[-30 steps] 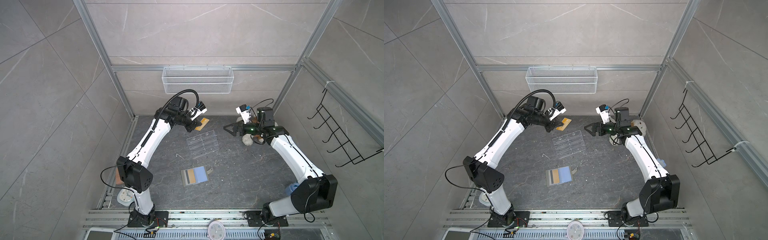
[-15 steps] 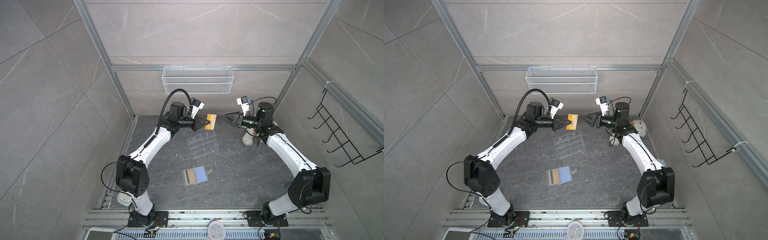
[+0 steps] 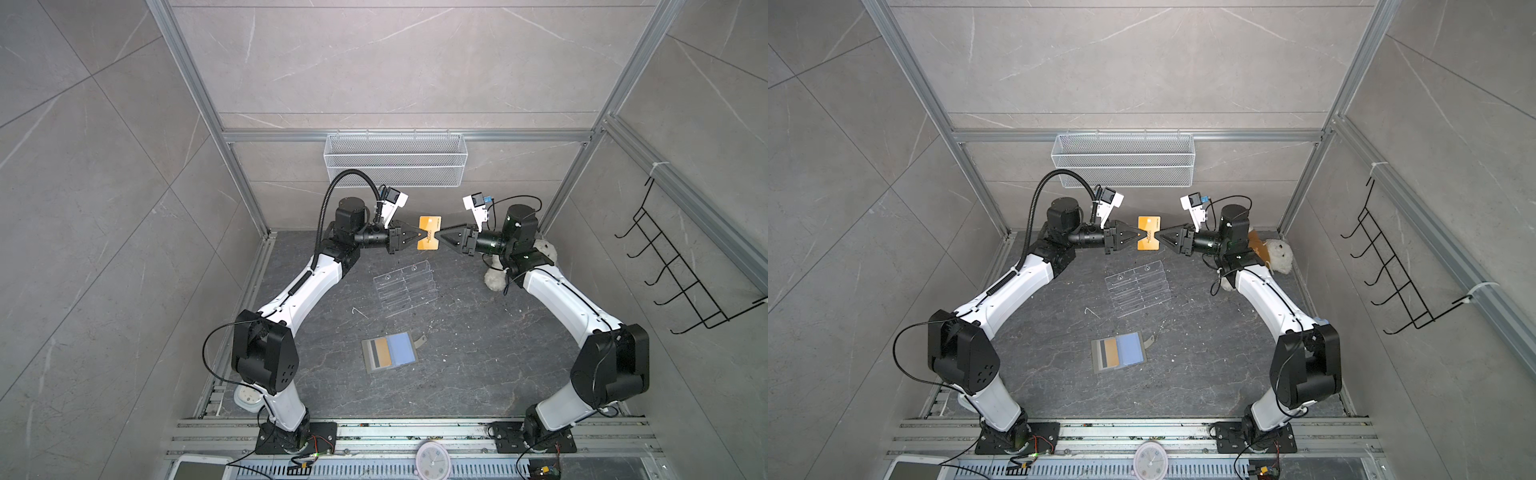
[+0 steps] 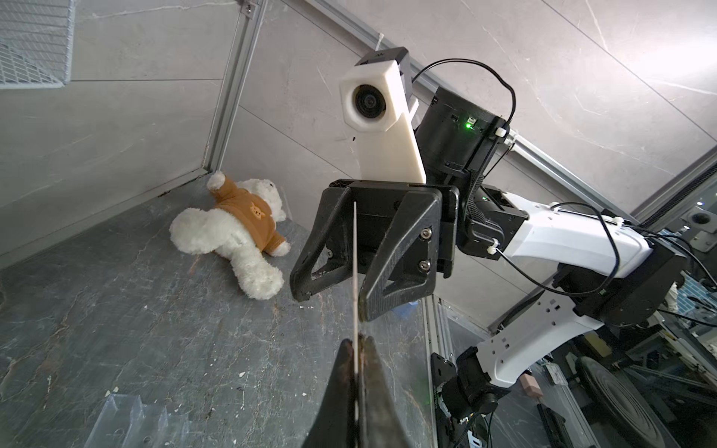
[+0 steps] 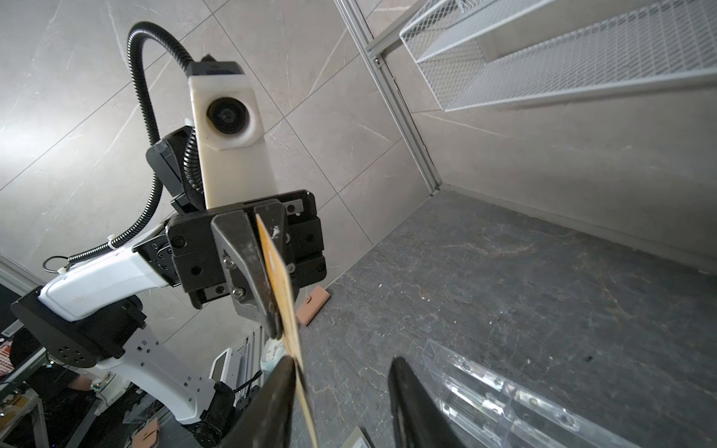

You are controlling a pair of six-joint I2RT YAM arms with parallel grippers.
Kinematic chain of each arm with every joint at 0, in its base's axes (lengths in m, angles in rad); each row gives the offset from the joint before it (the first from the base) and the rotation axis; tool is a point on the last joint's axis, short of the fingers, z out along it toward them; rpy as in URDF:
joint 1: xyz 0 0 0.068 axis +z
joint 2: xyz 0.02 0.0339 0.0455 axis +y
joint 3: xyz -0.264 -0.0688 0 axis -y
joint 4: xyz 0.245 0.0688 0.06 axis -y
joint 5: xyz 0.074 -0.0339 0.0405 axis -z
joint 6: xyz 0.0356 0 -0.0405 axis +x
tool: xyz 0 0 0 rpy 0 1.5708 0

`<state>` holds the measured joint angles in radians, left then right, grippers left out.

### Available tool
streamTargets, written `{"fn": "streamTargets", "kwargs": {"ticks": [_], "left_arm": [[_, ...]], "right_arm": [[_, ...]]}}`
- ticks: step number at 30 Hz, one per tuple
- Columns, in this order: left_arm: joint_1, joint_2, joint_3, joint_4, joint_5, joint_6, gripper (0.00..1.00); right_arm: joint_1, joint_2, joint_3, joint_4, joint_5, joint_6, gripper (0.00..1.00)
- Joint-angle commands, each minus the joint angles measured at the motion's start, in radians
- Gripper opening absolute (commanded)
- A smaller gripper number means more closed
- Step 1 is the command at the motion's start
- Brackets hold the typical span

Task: Take the credit cards out of the card holder
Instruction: Pass the credit card.

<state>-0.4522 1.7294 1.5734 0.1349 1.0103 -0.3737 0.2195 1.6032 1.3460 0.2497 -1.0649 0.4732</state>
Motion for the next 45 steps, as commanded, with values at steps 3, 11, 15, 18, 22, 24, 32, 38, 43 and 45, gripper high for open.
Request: {"fn": "streamTargets", "kwargs": {"ticks": [3, 11, 15, 18, 22, 24, 32, 38, 43, 45], "left_arm": [[-0.014, -0.019, 0.005, 0.066, 0.062, -0.024, 0.0], [-0.022, 0.003, 0.024, 0.063, 0.09, -0.026, 0.0], [-0.022, -0.013, -0.001, 0.074, 0.084, -0.005, 0.0], [-0.022, -0.036, -0.022, 0.08, 0.07, 0.008, 0.27], [-0.02, -0.076, -0.053, 0.012, 0.004, 0.094, 0.53], [-0.018, -0.111, -0.074, -0.048, -0.046, 0.165, 0.57], [0.064, -0.345, -0.324, -0.063, -0.29, 0.38, 0.68], [0.137, -0.49, -0.483, -0.074, -0.43, 0.404, 0.72], [0.161, -0.598, -0.636, 0.006, -0.549, 0.394, 0.79], [0.162, -0.625, -0.649, -0.038, -0.6, 0.414, 0.79]], "right_arm": [[0.009, 0.02, -0.023, 0.188, -0.083, 0.102, 0.28], [0.015, 0.022, -0.036, 0.242, -0.125, 0.136, 0.0], [0.015, -0.003, -0.049, 0.218, -0.127, 0.091, 0.0], [0.015, -0.015, -0.019, 0.044, -0.105, -0.039, 0.0], [0.016, -0.012, 0.069, -0.284, -0.057, -0.279, 0.0], [0.019, -0.013, 0.117, -0.455, -0.009, -0.421, 0.0], [0.12, 0.146, 0.453, -1.125, 0.382, -0.953, 0.0], [0.188, 0.354, 0.771, -1.371, 0.594, -1.139, 0.0], [0.258, 0.568, 1.083, -1.551, 0.73, -1.306, 0.0], [0.276, 0.624, 1.167, -1.576, 0.732, -1.363, 0.0]]}}
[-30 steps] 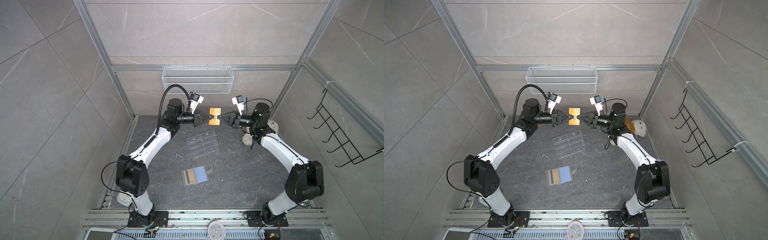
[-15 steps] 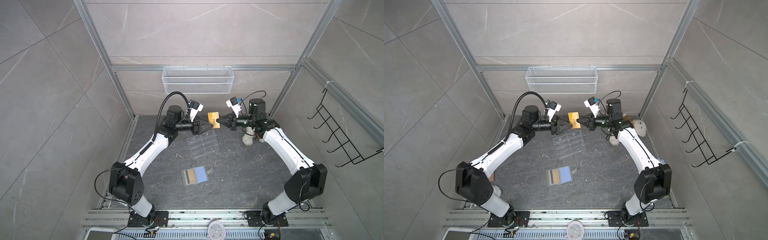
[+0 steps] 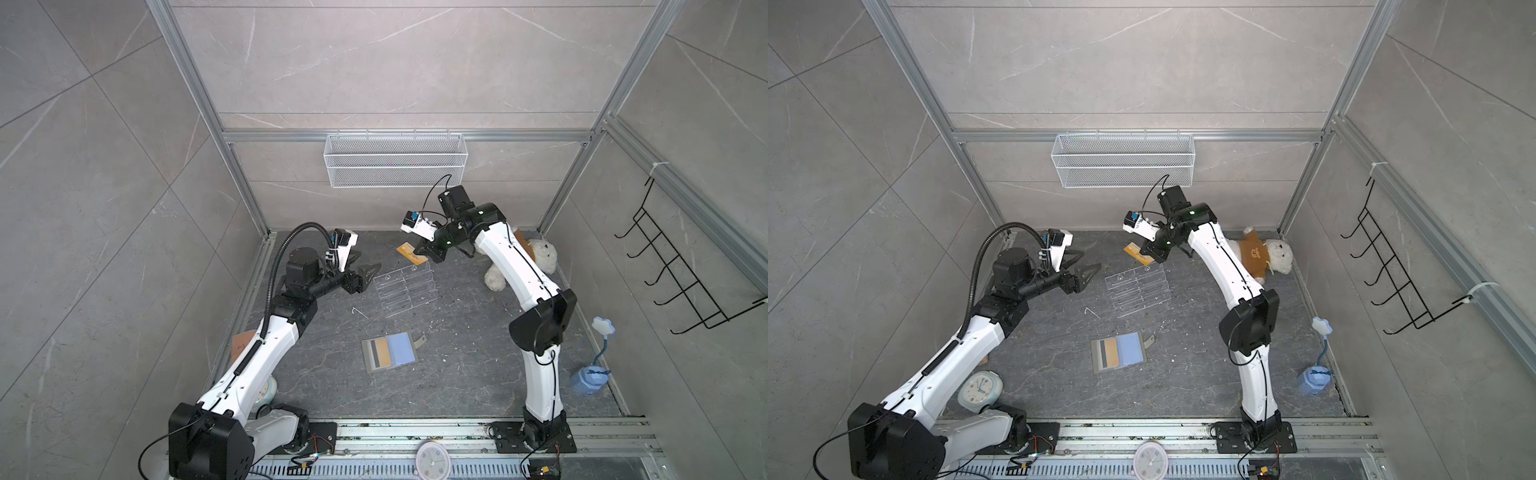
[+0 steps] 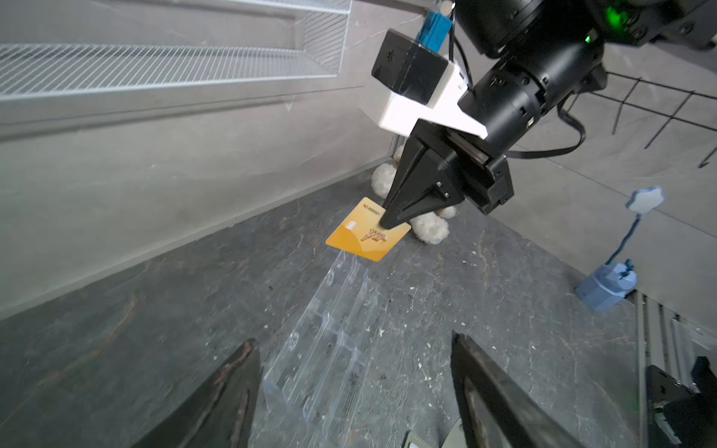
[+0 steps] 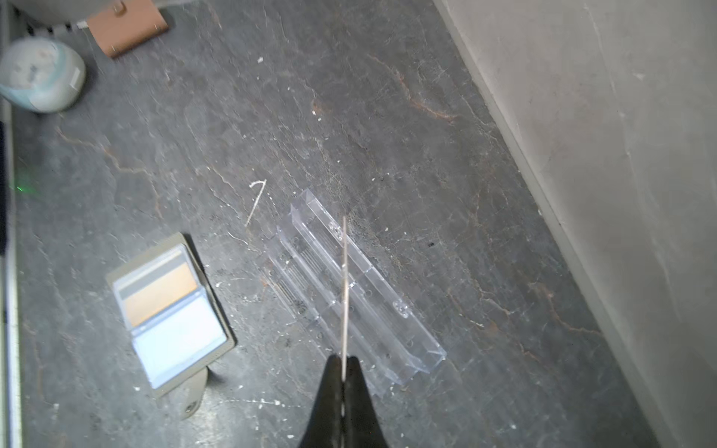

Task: Take the credit cards out of the card holder
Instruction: Pass the credit card, then place the credit card in the storage box.

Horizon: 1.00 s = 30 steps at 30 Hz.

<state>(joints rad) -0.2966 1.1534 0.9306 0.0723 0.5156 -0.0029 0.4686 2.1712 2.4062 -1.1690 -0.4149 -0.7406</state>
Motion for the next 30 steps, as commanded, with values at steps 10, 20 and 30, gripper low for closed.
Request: {"fn": "streamTargets", "kwargs": {"ticks": [10, 20, 30], "left_arm": [[0.005, -0.193, -0.063, -0.036, -0.346, 0.019, 0.82], [0.006, -0.345, -0.074, -0.113, -0.407, 0.029, 0.82], [0.006, -0.348, -0.072, -0.143, -0.391, 0.046, 0.82]], "right_arm": [[0.143, 0.277, 0.354, -0.188, 0.203, -0.386, 0.0], [0.18, 0.324, 0.324, -0.127, 0.322, -0.535, 0.0], [0.203, 0.347, 0.305, -0.093, 0.341, -0.585, 0.0]]}}
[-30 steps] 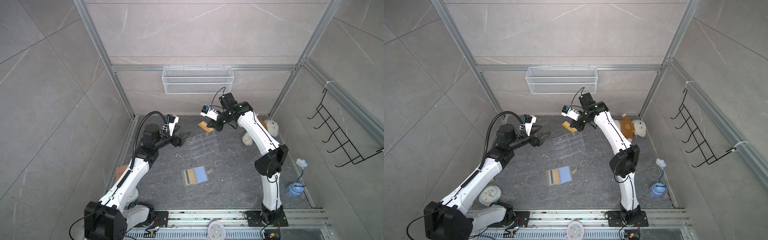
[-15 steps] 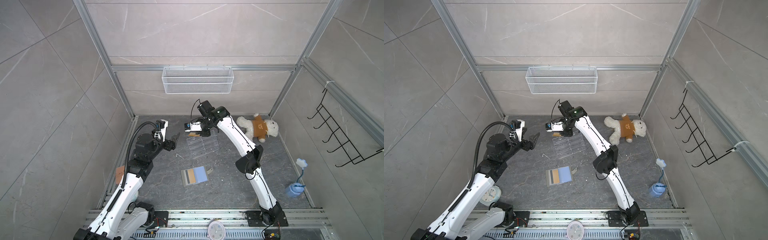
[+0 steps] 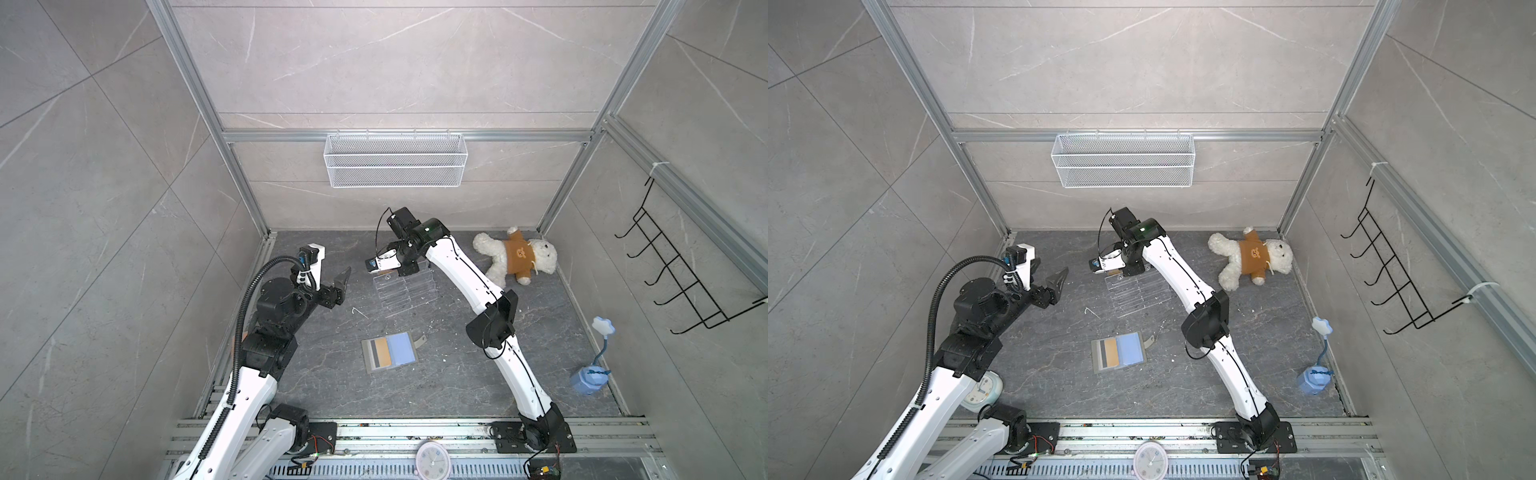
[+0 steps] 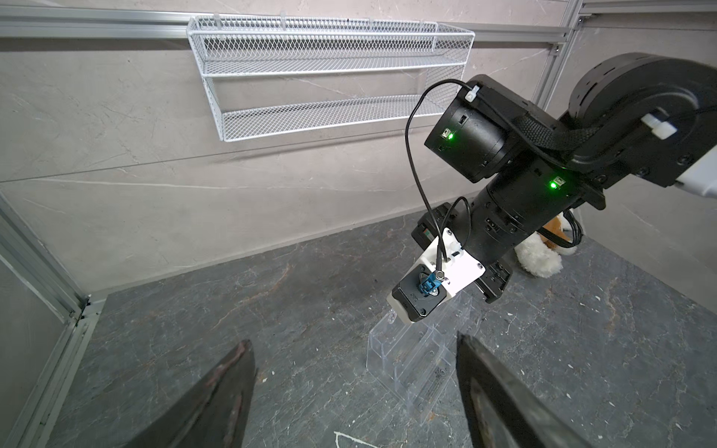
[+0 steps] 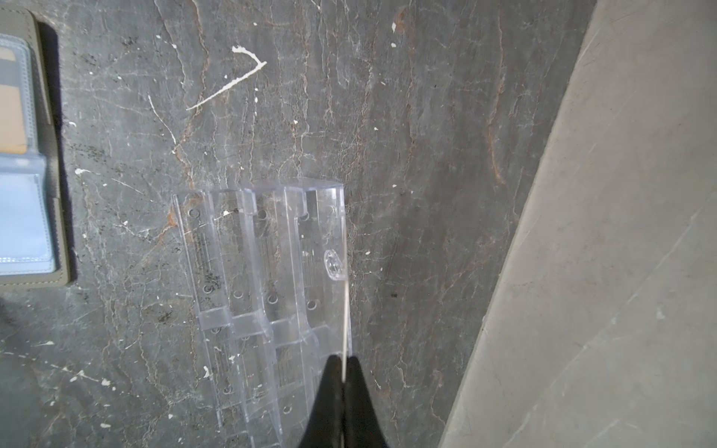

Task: Take the credit cards out of the card holder
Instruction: Place the credit card in the storage box.

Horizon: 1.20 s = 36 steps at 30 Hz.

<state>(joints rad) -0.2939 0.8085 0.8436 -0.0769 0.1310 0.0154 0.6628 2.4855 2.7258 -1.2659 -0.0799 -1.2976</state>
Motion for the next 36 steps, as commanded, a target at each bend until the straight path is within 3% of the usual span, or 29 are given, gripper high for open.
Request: {"fn": "streamTargets", "kwargs": {"ticks": [1, 36], "left_arm": [[0.003, -0.005, 0.015, 0.006, -0.005, 0.029, 0.82], [0.004, -0.021, 0.0, -0.002, 0.039, 0.041, 0.82]], "right_arm": [[0.01, 0.033, -0.016, 0.002, 0.006, -0.028, 0.0], [0.032, 0.039, -0.113, 0.062, 0.045, -0.057, 0.0]]}}
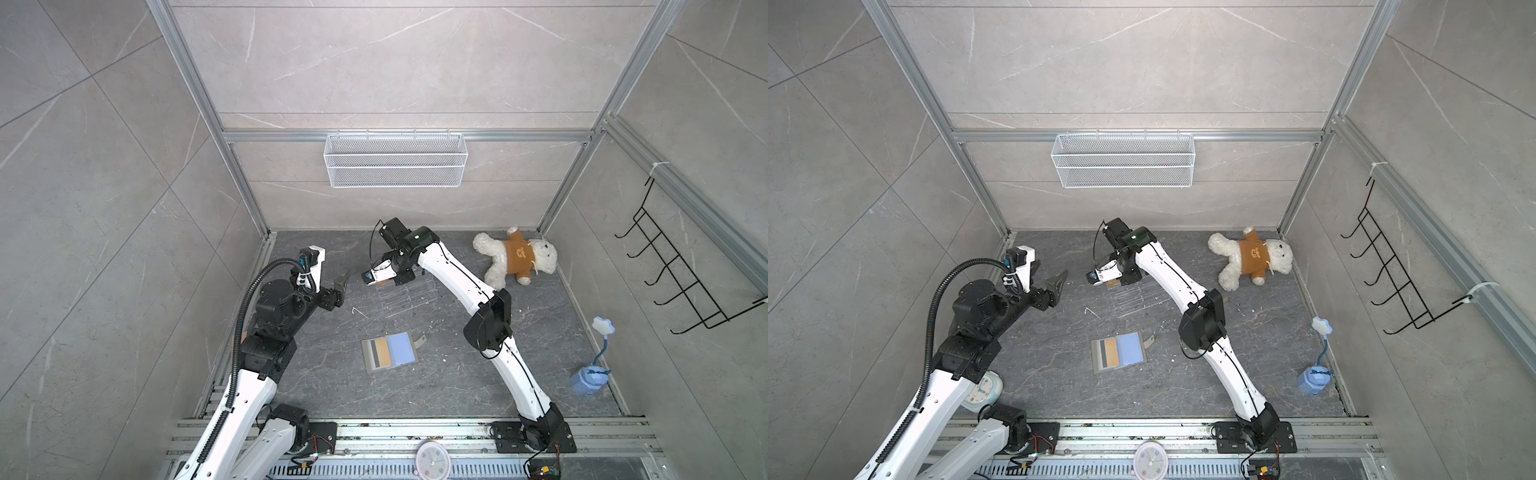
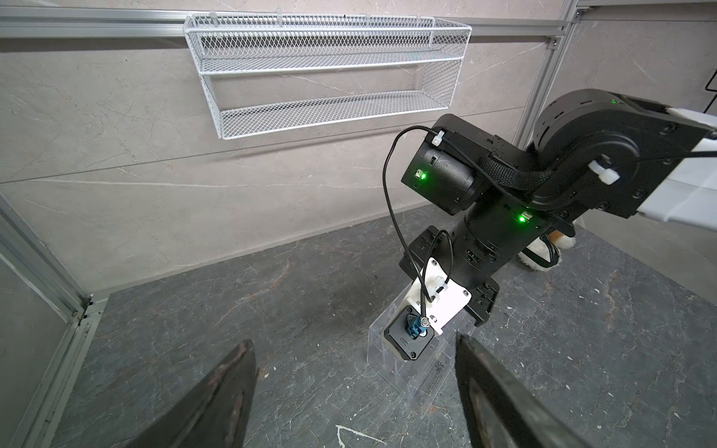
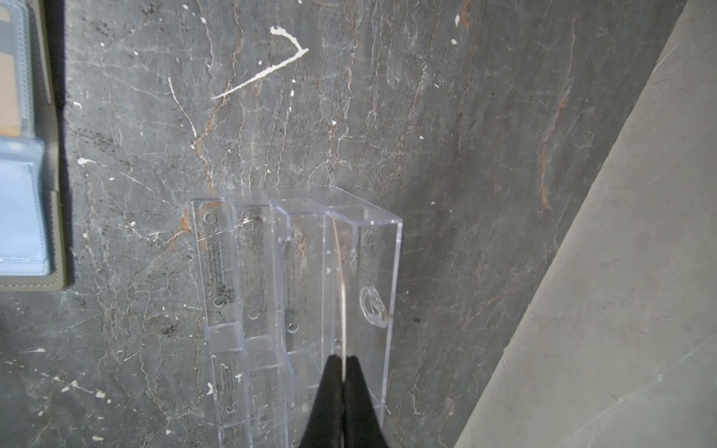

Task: Take the credit cards out of the card holder
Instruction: Place the credit card in the storage box.

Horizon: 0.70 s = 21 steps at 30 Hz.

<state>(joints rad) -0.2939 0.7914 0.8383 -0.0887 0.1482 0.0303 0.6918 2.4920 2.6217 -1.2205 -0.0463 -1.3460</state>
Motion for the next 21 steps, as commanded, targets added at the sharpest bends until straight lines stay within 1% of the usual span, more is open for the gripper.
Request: {"fn": "streamTargets", "kwargs": {"ticks": [1, 6, 11, 21], "left_arm": [[0.003, -0.004, 0.004, 0.009, 0.023, 0.025, 0.81], [0.004, -0.004, 0.004, 0.009, 0.033, 0.026, 0.81], [0.004, -0.004, 0.003, 0.006, 0.038, 0.031, 0.81], [0.003, -0.012, -0.003, 0.019, 0.093, 0.026, 0.81]], "right_arm": [[0.002, 0.033, -0.009, 0.018, 0.013, -0.009, 0.0], [0.002, 0.035, -0.018, 0.026, 0.024, -0.004, 0.0], [0.001, 0.032, 0.016, 0.019, 0.007, 0.018, 0.0], [0.0, -0.022, 0.038, 0.003, 0.009, 0.029, 0.0]]}}
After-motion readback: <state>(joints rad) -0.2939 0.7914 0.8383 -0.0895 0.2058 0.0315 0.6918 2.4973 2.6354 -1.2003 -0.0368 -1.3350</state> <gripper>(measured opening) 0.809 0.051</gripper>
